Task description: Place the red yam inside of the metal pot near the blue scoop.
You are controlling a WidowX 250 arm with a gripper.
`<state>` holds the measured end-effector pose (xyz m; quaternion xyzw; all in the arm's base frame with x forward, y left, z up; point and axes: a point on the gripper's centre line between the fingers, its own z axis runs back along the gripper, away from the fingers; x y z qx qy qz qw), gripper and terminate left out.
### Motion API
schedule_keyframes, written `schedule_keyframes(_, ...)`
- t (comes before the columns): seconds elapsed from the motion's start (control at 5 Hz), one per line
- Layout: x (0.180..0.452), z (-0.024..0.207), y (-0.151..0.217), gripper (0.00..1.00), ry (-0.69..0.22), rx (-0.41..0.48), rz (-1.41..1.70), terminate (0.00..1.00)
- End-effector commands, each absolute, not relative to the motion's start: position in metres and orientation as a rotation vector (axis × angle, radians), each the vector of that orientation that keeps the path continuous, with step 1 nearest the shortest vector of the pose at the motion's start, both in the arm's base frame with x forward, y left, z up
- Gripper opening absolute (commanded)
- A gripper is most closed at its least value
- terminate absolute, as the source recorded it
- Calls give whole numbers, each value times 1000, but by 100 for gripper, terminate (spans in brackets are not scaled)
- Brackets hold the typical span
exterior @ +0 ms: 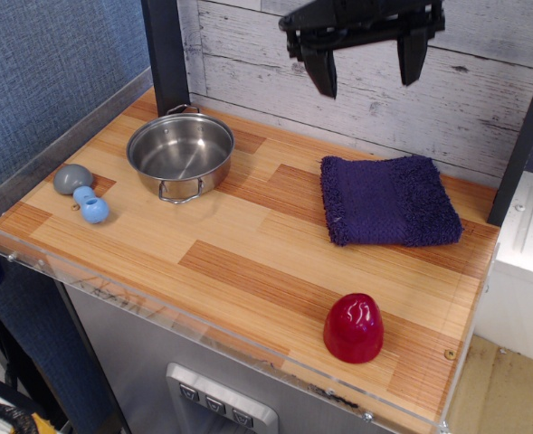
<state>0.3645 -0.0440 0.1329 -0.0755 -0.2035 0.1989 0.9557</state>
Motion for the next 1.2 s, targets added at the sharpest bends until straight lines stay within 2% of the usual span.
schedule_keyframes(0.0, 331, 142, -104, 100, -393, -171, 224, 0)
schedule_keyframes(0.2, 309, 142, -125, 100, -381, -190, 165, 0)
schedule_keyframes(0.4, 287, 129, -130, 100, -344, -172, 158, 0)
schedule_keyframes(0.6, 267, 112, -121, 100, -303, -157, 170, 0)
schedule_keyframes(1.0, 250, 91, -104, 100, -244, -119, 189, 0)
